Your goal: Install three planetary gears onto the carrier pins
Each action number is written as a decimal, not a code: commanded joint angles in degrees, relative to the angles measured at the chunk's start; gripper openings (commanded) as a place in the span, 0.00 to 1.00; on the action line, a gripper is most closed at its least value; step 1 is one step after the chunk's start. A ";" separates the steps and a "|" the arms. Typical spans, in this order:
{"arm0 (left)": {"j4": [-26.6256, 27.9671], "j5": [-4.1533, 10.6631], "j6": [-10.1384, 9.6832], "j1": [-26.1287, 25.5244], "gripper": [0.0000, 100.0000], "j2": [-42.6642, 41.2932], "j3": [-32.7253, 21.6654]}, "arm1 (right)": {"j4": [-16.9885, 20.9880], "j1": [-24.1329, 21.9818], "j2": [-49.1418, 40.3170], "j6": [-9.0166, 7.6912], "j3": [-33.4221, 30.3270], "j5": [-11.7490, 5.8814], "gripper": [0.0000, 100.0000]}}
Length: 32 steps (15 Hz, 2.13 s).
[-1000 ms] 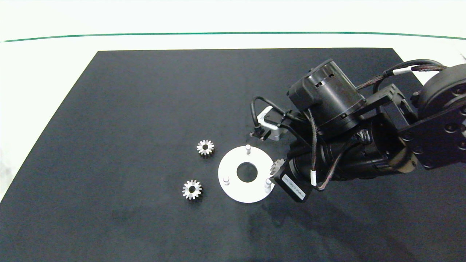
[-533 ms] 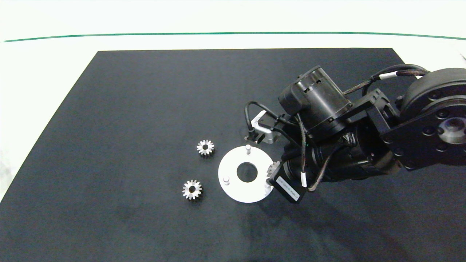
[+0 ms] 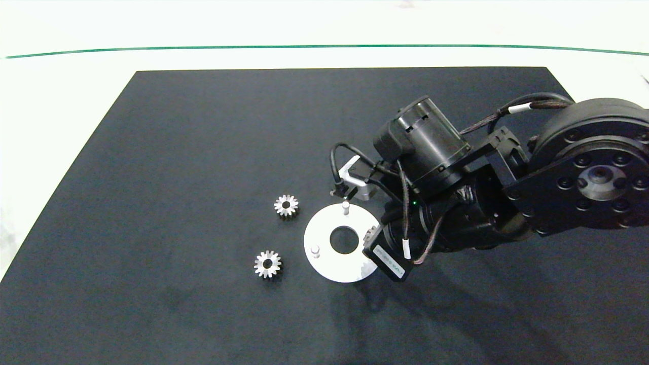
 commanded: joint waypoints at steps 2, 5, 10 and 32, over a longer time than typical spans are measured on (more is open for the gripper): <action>0.26 0.04 0.05 0.01 1.00 0.00 -0.29 | 0.21 0.05 0.25 0.11 0.71 -0.08 0.16; 0.26 0.04 0.14 0.01 1.00 0.00 -0.29 | 0.21 0.05 0.60 0.19 0.71 0.01 0.16; 0.26 0.04 0.14 0.01 1.00 0.00 -0.37 | 0.12 0.40 1.83 0.37 0.53 0.01 0.16; 0.35 0.04 0.14 0.01 1.00 -0.96 -0.20 | -0.06 0.05 2.71 0.98 0.44 -1.22 0.16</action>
